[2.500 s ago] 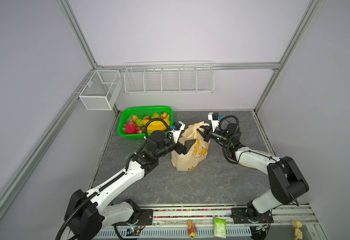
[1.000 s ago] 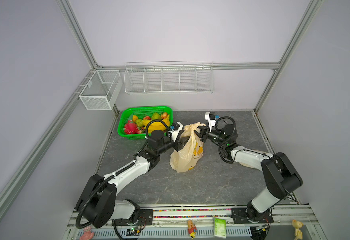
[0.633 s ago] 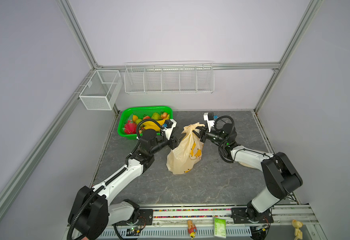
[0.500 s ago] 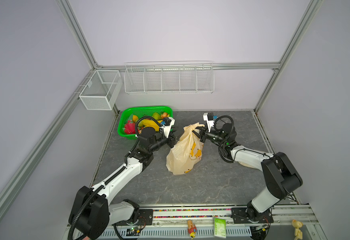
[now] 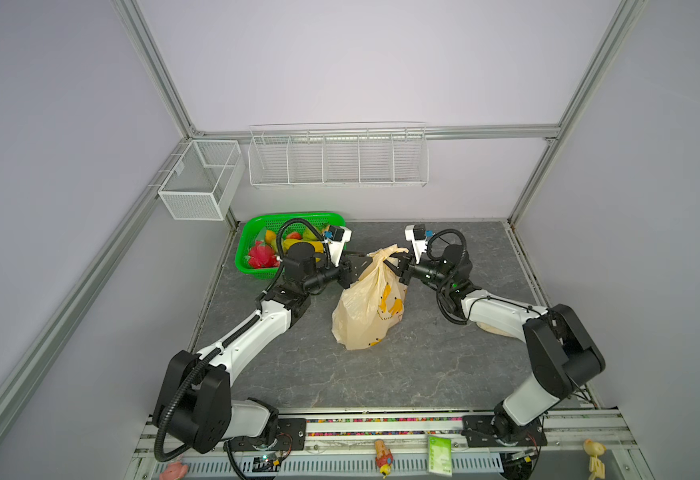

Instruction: Place the fake fruits into the plastic bag and tie a complex knot

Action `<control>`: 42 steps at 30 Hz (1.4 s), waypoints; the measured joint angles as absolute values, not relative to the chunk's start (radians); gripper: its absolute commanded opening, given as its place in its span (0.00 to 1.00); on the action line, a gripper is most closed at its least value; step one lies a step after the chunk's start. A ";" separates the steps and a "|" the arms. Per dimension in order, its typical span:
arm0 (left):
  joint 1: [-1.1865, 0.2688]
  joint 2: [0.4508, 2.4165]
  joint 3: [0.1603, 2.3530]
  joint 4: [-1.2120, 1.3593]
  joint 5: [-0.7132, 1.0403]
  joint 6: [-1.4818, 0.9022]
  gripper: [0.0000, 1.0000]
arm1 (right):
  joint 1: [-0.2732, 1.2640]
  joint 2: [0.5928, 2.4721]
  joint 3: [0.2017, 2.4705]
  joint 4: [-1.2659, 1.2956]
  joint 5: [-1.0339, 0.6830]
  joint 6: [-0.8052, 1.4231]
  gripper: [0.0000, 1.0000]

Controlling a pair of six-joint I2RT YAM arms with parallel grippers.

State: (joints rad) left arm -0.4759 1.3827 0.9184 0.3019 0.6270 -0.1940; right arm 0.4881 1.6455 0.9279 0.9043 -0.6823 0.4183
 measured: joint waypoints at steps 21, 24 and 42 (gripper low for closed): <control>-0.476 1.444 0.958 0.333 0.696 -0.213 0.15 | 0.493 1.642 0.933 0.883 -0.686 0.391 0.07; -0.476 1.443 0.958 0.326 0.692 -0.201 0.07 | 0.493 1.640 0.934 0.871 -0.686 0.384 0.07; -0.480 1.357 0.950 0.256 0.612 -0.126 0.00 | 0.501 1.616 0.950 0.815 -0.684 0.330 0.19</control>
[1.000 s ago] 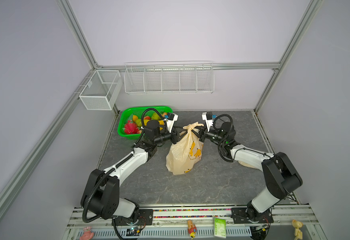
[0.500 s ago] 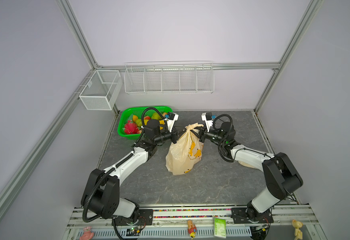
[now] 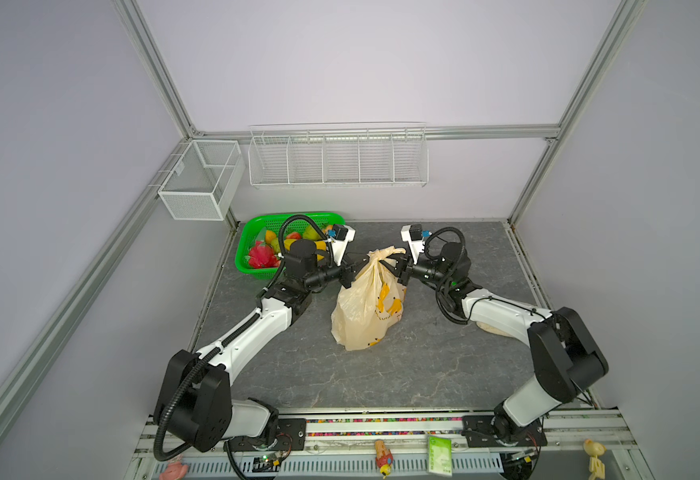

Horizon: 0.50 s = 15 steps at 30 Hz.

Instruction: Place the fake fruits into the plastic bag and tie a complex knot

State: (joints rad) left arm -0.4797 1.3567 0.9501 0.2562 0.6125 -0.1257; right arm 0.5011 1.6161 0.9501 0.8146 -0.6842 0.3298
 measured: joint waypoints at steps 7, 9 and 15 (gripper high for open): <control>-0.477 1.303 0.942 0.257 0.572 -0.103 0.00 | 0.498 1.599 0.958 0.754 -0.670 0.291 0.26; -0.477 1.301 0.939 0.257 0.570 -0.096 0.00 | 0.498 1.595 0.963 0.739 -0.668 0.286 0.33; -0.477 1.301 0.927 0.253 0.549 -0.083 0.00 | 0.493 1.546 0.967 0.604 -0.630 0.201 0.49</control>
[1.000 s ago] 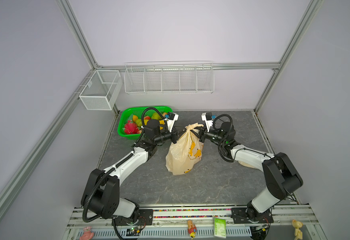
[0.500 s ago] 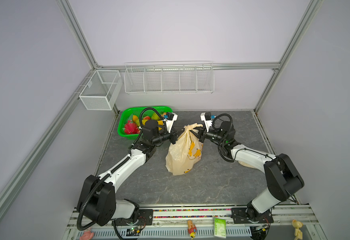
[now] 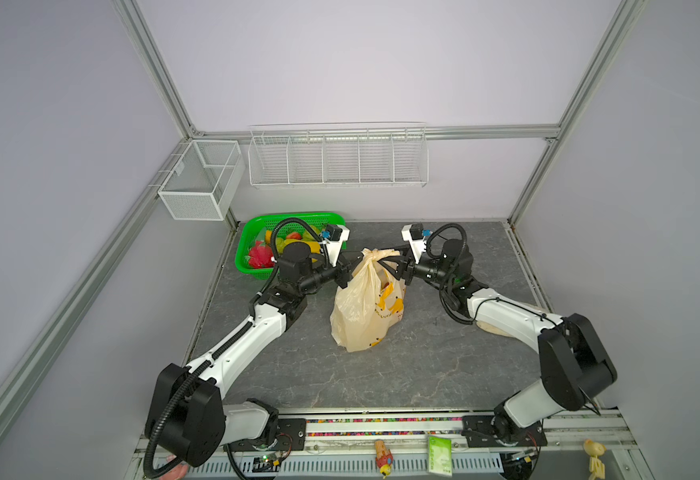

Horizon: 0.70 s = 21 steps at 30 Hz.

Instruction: Place the fake fruits into the plastic bag and tie a complex knot

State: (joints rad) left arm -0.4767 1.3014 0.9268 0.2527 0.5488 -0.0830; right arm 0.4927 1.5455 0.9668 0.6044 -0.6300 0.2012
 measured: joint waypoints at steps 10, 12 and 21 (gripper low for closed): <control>-0.477 1.301 0.926 0.253 0.547 -0.074 0.00 | 0.466 1.310 0.968 0.189 -0.492 -0.081 0.58; -0.477 1.301 0.926 0.253 0.547 -0.074 0.00 | 0.465 1.291 0.976 0.112 -0.470 -0.123 0.54; -0.477 1.301 0.926 0.253 0.548 -0.074 0.00 | 0.480 1.341 1.048 0.007 -0.467 -0.161 0.48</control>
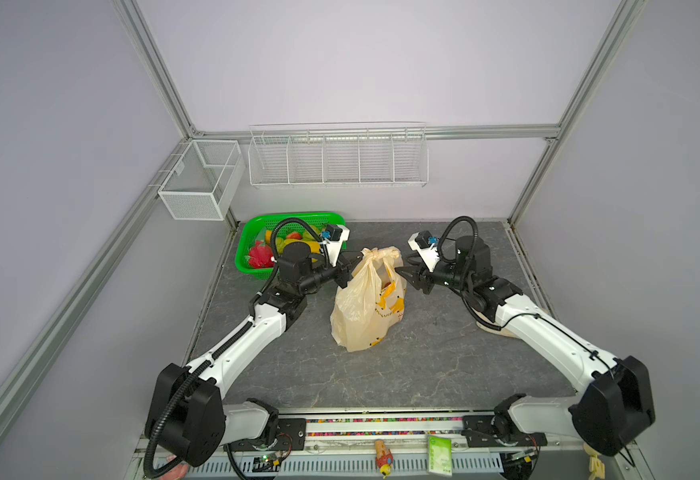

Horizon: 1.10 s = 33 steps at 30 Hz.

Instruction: Place the fake fruits into the plastic bag and tie a complex knot

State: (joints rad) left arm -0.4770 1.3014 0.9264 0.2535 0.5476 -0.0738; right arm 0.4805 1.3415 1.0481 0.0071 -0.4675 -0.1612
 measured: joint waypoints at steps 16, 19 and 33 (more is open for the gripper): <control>-0.478 1.301 0.926 0.253 0.551 -0.073 0.00 | 0.485 1.406 1.122 0.015 -0.495 -0.155 0.42; -0.479 1.301 0.926 0.253 0.551 -0.071 0.00 | 0.486 1.406 1.129 0.013 -0.495 -0.157 0.30; -0.485 1.279 0.926 0.223 0.517 -0.050 0.00 | 0.487 1.354 1.129 -0.085 -0.396 -0.182 0.07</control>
